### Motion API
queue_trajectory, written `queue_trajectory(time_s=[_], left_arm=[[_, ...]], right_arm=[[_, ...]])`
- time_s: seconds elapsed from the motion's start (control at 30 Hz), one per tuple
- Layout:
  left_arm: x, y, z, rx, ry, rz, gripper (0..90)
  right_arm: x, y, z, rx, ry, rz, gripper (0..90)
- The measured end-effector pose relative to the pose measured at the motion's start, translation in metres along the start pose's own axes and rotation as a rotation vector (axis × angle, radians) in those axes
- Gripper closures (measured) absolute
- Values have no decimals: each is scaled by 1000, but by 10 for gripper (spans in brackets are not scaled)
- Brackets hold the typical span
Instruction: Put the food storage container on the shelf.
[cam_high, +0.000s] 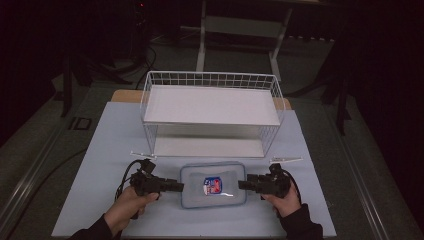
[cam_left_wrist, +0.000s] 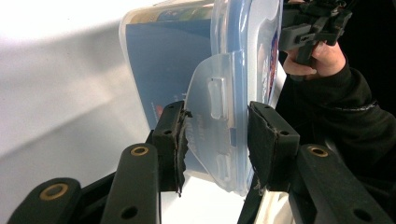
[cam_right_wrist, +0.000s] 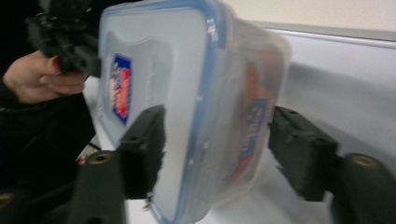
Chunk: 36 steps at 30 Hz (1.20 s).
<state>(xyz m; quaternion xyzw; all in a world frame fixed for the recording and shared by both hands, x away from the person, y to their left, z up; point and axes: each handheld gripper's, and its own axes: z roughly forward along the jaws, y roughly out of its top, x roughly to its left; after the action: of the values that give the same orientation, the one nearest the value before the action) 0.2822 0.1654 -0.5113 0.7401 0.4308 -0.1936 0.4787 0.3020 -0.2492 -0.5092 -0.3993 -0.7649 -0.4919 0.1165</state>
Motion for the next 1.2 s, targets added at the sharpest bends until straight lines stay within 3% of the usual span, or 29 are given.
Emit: queue_trajectory(time_s=[0.17,0.33,0.7,0.97,1.2], left_arm=[[-1,0,0,5,4,13,586],[-3,-1,0,-5,16,13,587],[-18,0,-2,-47,85,56,582],[-19,7,-4,-65,86,69,579],[-17,23,-4,-90,83,94,576]], right_arm=[[1,1,-1,13,32,-2,507],[0,-1,-4,18,49,17,527],[7,-5,-8,2,20,37,535],[12,4,-10,-18,2,18,535],[11,18,-15,-49,-18,13,535]])
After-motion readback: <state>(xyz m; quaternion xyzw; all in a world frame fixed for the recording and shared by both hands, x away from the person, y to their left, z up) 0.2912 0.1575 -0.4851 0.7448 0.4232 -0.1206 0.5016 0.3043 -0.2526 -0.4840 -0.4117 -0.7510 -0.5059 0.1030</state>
